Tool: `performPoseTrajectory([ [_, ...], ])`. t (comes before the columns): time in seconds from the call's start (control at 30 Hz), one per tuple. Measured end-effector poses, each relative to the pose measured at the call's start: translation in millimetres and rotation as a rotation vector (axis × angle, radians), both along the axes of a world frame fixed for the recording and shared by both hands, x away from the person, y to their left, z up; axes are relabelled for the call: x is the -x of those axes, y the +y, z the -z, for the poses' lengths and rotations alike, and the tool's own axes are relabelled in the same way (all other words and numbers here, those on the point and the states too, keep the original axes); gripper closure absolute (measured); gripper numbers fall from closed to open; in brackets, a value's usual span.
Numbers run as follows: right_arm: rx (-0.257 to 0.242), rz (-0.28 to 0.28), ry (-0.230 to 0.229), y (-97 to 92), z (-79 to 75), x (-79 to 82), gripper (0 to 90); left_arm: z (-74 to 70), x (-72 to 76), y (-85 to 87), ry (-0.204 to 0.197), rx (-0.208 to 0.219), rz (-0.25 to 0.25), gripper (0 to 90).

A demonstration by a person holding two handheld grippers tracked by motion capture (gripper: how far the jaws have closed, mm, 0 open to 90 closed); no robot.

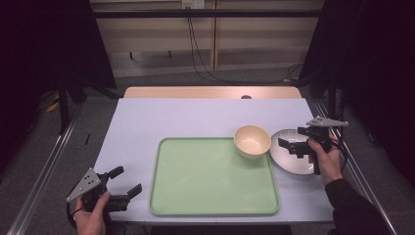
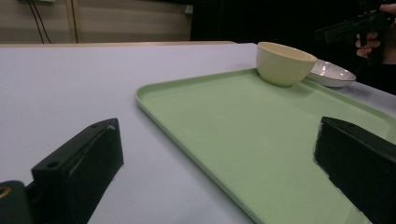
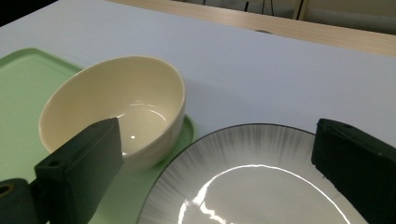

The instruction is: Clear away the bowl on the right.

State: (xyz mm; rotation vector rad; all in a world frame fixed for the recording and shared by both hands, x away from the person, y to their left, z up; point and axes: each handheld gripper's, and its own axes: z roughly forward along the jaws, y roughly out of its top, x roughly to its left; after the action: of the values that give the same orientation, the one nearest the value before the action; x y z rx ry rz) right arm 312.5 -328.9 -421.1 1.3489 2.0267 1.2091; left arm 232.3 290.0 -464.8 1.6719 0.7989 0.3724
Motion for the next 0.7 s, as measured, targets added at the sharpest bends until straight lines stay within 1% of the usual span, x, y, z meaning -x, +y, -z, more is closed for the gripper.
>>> performPoseTrajectory([
  [0.07, 0.003, 0.006, -0.006, -1.1, -0.2, 3.8, 1.5, -0.1, -0.2, 0.2, -0.002, -0.006, 0.000, 1.4],
  [0.1, -0.008, 0.004, -0.008, -2.2, -0.3, 8.4, 1.5, -0.1, -0.1, 0.2, -0.002, -0.006, 0.000, 1.4],
  [0.13, -0.008, 0.004, -0.008, -2.2, -0.3, 8.4, 1.5, -0.1, 0.0, -0.2, 0.000, -0.001, 0.001, 1.4],
  [0.17, -0.009, -0.002, -0.012, -3.0, -0.3, 10.6, 1.5, -0.1, 0.0, 0.0, -0.001, -0.003, 0.001, 1.4],
  [0.23, -0.005, 0.003, -0.019, -3.6, -0.5, 15.1, 1.5, -0.2, 0.1, 0.1, -0.002, -0.004, 0.001, 1.4],
  [0.3, -0.012, -0.004, -0.023, -3.7, -0.9, 19.6, 1.5, -0.2, 0.3, -0.7, -0.001, 0.004, -0.004, 1.4],
  [0.5, -0.014, -0.013, -0.041, -3.1, 0.9, 33.7, 1.6, -0.2, 0.4, -0.8, 0.000, 0.000, -0.007, 1.4],
  [0.7, -0.021, -0.016, -0.050, -3.0, 2.6, 42.5, 1.6, -0.3, 0.5, -0.7, -0.004, 0.000, -0.006, 1.4],
])
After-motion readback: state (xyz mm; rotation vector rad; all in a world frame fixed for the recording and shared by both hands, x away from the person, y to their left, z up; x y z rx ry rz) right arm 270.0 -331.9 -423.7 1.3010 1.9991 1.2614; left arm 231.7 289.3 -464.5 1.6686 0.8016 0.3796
